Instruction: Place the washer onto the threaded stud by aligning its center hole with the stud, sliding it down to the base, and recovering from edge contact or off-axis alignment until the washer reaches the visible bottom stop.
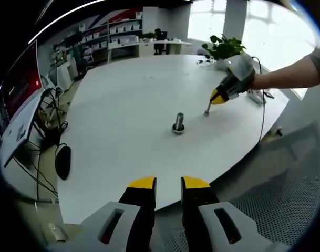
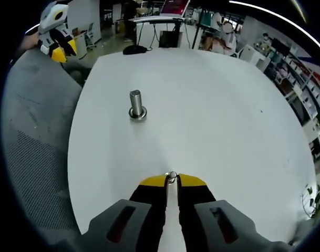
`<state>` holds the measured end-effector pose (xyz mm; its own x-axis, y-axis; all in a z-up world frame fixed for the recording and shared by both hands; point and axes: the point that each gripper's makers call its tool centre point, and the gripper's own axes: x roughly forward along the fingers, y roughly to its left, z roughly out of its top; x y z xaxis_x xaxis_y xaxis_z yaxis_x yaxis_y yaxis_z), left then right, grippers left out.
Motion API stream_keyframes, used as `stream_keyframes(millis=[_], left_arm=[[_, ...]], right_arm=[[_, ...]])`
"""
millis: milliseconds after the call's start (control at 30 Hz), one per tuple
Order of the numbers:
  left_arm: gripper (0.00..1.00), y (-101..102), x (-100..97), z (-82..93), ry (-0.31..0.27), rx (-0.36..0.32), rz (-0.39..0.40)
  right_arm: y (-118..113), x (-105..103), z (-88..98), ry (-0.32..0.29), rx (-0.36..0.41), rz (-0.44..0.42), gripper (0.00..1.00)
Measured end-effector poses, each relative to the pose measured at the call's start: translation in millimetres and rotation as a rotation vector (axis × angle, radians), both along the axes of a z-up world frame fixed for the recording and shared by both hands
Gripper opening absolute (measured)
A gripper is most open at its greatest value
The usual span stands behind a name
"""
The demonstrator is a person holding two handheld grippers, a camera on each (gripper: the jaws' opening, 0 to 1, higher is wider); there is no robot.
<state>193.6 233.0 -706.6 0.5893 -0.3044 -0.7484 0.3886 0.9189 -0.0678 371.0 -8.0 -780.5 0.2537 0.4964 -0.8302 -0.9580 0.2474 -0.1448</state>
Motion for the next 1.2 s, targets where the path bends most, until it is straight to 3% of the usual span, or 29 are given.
stream_keyframes(millis=[500,867,1033,1200], left_arm=[[0.16,0.6,0.4,1.1,-0.003,-0.003,0.003],[0.16,0.7,1.3,2.6,-0.012,-0.011,0.009],[0.16,-0.2,1.6,2.9,-0.013,-0.018,0.008],[0.16,-0.9,2.2,4.9,-0.02,-0.036,0.014]], right_arm=[[0.8,0.4,2.2,0.011,0.019,-0.021,0.1],[1.4,-0.7,17.5,-0.004,0.085,-0.059,0.12],[-4.7,-3.6,31.1,-0.027,0.152,-0.125,0.13],[-13.7,-6.2,51.4,-0.058,0.253,-0.252,0.15]])
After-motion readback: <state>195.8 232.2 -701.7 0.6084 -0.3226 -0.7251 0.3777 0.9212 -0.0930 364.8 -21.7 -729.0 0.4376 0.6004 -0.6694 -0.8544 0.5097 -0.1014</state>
